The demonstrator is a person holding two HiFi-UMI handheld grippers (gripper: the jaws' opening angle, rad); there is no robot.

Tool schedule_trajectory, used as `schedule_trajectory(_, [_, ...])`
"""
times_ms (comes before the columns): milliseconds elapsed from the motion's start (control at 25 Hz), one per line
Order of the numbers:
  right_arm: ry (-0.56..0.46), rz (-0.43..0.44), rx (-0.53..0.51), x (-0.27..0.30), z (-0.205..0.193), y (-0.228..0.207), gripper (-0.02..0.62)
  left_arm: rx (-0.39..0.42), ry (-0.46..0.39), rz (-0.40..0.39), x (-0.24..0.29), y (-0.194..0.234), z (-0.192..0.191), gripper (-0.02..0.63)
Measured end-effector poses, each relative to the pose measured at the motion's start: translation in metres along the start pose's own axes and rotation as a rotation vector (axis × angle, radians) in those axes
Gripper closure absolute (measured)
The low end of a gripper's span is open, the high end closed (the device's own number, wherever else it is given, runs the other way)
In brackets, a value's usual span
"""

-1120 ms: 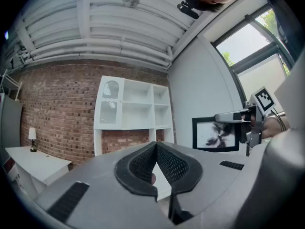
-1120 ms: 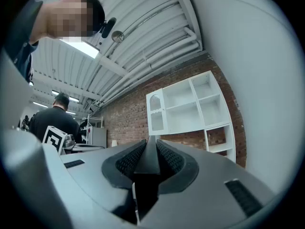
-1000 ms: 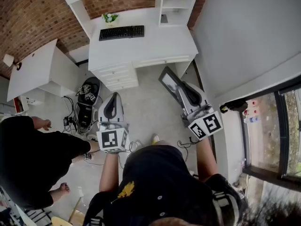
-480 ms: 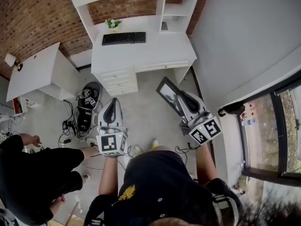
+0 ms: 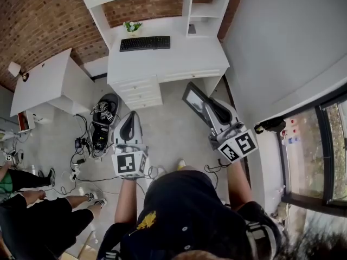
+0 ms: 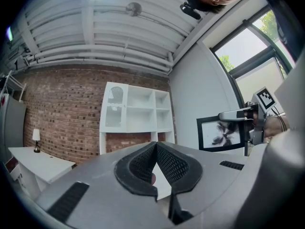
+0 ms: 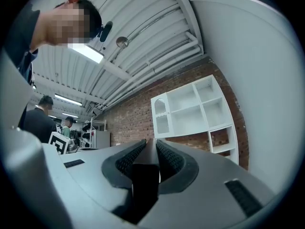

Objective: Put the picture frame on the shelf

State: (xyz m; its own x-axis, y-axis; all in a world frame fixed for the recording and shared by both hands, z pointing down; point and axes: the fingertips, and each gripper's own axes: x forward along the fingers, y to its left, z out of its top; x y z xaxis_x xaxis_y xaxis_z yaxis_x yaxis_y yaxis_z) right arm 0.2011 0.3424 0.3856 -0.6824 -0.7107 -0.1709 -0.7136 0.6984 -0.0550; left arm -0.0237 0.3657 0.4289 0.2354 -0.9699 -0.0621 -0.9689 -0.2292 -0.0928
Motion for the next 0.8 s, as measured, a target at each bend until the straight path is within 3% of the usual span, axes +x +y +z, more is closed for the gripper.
schedule_trajectory(800, [0.009, 0.046, 0.016, 0.007, -0.007, -0.063, 0.526, 0.023, 0.019, 0.016, 0.058, -0.037, -0.005, 0.588])
